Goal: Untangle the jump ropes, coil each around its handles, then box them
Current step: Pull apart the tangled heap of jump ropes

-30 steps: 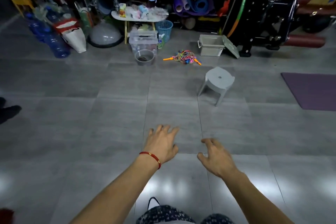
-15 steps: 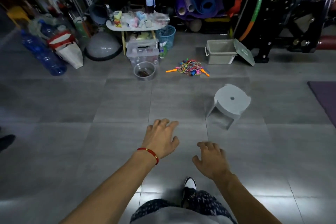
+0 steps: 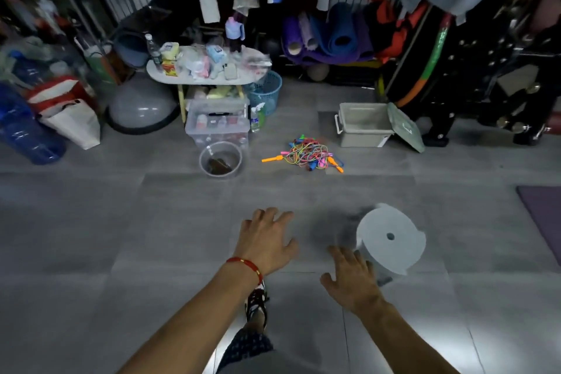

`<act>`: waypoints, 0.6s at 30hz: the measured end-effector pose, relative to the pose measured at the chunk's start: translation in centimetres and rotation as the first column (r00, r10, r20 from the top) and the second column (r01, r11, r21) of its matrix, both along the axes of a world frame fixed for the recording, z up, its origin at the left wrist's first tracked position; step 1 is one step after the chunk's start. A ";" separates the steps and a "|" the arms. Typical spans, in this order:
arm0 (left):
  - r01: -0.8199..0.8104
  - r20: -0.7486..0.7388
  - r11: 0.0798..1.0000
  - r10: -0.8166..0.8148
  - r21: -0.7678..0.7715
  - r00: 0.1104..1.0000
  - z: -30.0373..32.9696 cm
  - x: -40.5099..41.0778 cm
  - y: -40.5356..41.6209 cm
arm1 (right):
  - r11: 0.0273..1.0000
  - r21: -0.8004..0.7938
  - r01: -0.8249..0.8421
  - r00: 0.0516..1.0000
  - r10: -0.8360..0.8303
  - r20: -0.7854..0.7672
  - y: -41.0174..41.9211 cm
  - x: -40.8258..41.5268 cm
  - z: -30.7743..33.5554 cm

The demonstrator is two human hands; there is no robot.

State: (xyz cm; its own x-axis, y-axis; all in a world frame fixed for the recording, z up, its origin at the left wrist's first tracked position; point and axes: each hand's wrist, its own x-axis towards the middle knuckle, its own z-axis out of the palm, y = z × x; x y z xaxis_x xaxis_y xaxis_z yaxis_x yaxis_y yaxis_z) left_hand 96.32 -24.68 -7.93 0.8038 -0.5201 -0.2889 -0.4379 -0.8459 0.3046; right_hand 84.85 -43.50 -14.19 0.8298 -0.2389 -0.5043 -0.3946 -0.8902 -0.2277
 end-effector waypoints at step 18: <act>0.155 -0.036 0.986 -0.158 -0.063 0.987 -2.7 34.6 -20.7 | 0.970 0.036 0.242 0.970 -0.240 -0.042 -19.1 29.2 -1.2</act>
State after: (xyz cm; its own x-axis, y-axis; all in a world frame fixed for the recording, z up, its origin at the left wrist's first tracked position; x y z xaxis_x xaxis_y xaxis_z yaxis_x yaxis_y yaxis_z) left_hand 130.95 -45.38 -10.65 0.6994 -0.6559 -0.2842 -0.5497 -0.7476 0.3727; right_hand 114.07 -62.64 -15.37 0.7311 -0.4080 -0.5468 -0.6050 -0.7582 -0.2432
